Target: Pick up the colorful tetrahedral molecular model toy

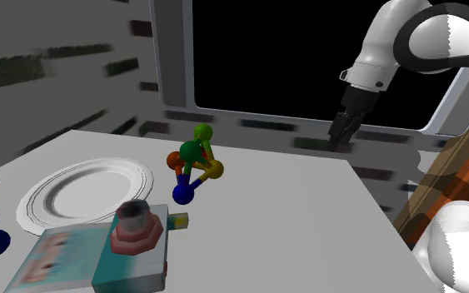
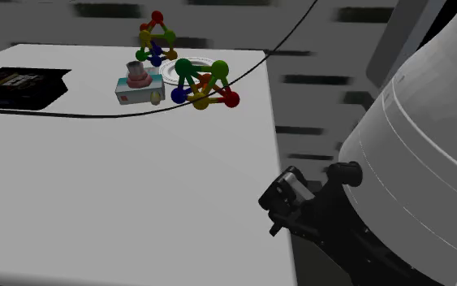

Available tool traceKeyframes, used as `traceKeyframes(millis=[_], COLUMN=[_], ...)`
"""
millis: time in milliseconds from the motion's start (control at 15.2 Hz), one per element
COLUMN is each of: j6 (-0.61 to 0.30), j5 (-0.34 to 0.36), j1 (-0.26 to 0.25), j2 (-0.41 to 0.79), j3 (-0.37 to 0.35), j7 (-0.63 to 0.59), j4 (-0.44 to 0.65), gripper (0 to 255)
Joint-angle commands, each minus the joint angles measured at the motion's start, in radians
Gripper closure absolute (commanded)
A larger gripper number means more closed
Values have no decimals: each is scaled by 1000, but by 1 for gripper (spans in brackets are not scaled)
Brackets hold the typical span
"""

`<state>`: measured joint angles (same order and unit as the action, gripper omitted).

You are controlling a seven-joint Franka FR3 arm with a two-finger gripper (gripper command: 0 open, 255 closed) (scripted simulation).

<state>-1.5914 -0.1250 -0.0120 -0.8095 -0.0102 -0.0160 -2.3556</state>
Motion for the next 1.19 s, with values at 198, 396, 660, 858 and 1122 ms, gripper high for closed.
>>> traceKeyframes(millis=[198,396,660,858,1122], j6=[5,9,14,19,29], j5=[-49,-92,-136,-159,-174], j1=[-15,-27,-37,-42,-47], j2=[61,129,232,317,443], j3=[-56,-109,-176,-224,-287], j7=[-81,-162,-269,-350,-461], j4=[63,136,248,345,492], gripper=[0,0,0,0,0])
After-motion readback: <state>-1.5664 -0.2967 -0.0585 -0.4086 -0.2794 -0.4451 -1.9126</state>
